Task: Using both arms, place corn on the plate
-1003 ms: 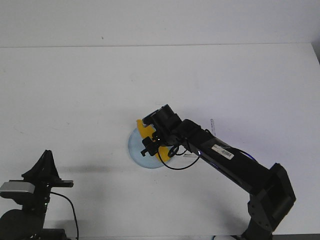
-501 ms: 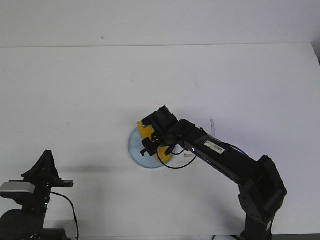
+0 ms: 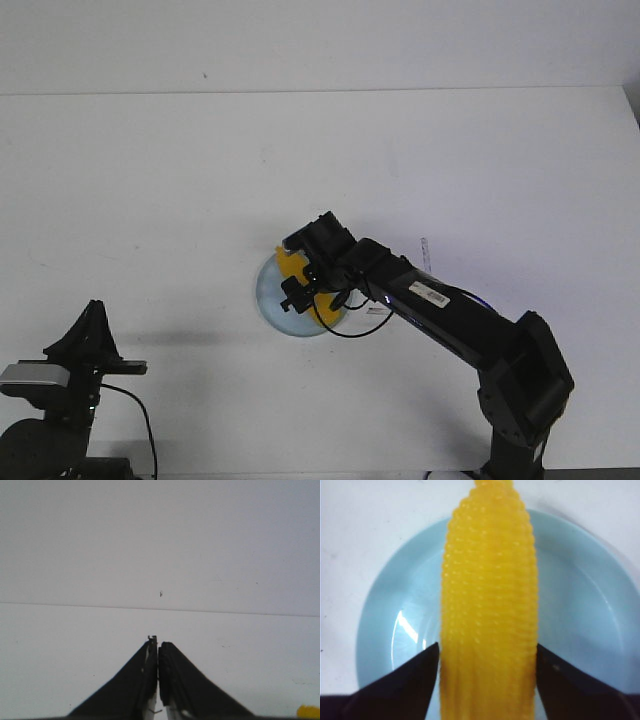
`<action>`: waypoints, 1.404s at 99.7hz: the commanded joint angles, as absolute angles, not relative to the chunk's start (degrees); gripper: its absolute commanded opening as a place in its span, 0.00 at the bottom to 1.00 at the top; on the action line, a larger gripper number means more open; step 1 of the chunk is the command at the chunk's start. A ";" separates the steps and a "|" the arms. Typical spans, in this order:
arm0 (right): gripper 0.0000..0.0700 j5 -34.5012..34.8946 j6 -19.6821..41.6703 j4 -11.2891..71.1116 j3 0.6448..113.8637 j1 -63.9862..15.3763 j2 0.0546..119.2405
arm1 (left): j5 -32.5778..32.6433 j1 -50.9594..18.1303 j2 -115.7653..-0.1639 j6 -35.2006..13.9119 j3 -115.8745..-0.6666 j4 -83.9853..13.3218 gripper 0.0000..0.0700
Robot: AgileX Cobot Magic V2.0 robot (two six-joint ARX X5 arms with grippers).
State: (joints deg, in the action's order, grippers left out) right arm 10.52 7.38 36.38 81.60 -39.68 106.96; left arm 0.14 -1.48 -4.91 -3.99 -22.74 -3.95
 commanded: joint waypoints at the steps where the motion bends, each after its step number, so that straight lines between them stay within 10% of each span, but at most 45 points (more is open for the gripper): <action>1: 0.65 10.50 7.62 35.94 82.50 -40.12 108.09 | 0.27 -1.41 -4.80 -3.66 -23.14 -3.31 0.00; 50: 0.63 7.44 5.74 34.72 85.25 -40.12 104.20 | 0.27 -1.41 -4.80 -3.66 -23.14 -3.33 0.00; 70: 0.11 -0.89 2.94 36.10 84.79 -40.05 99.63 | 0.27 -1.41 -4.80 -3.66 -23.14 -3.31 0.00; 81: 0.02 -4.16 1.56 34.96 81.91 -39.33 96.27 | 0.27 -1.41 -4.80 -3.66 -23.14 -3.31 0.00; 140: 0.02 -4.97 1.85 12.34 40.47 -21.58 58.85 | 0.27 -1.41 -4.80 -3.66 -23.14 -3.33 0.00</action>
